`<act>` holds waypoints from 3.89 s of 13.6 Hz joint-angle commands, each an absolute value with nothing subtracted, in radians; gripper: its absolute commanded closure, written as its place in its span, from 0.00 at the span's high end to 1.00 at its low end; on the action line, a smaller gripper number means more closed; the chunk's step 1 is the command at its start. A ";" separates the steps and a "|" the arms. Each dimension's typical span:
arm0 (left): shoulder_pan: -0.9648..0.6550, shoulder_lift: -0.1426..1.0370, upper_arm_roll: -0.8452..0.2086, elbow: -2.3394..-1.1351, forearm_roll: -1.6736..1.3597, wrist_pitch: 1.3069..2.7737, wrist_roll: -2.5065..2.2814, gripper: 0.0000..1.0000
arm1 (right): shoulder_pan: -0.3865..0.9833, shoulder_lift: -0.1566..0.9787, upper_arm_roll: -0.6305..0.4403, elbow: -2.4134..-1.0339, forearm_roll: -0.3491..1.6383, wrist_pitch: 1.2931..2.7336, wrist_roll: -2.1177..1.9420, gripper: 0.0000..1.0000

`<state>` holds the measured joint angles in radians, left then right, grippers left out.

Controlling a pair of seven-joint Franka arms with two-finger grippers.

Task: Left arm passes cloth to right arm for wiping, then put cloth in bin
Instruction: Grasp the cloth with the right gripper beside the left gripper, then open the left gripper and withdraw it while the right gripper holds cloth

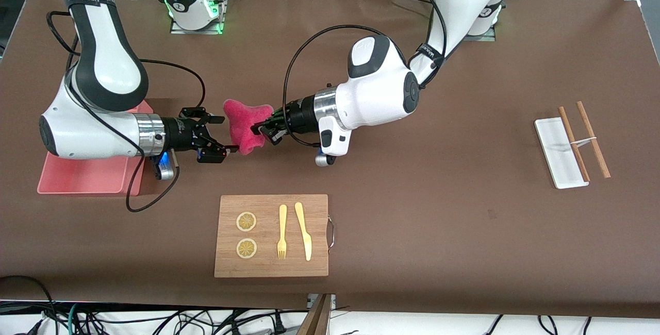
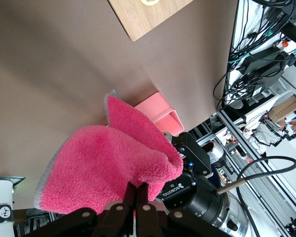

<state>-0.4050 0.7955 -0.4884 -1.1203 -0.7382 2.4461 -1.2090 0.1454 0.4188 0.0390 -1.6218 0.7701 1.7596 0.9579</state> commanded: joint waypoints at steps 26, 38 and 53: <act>-0.403 0.815 -0.483 -1.092 -0.764 2.451 -1.207 0.07 | 0.141 0.336 0.081 -1.812 1.026 1.895 0.965 0.00; -0.261 0.730 -0.480 -1.103 -0.538 2.194 -1.209 1.00 | 0.099 0.373 0.078 -1.663 0.747 1.701 0.859 0.00; 0.101 0.454 -0.479 -1.158 -0.134 1.383 -0.919 1.00 | 0.351 0.606 0.078 -1.663 0.240 1.887 0.834 0.00</act>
<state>0.0444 0.5142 -0.4746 -1.1043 -0.1736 1.4471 -1.0110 0.3303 0.5779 0.0825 -1.6798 0.2813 1.8618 0.8439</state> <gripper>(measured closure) 0.000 0.982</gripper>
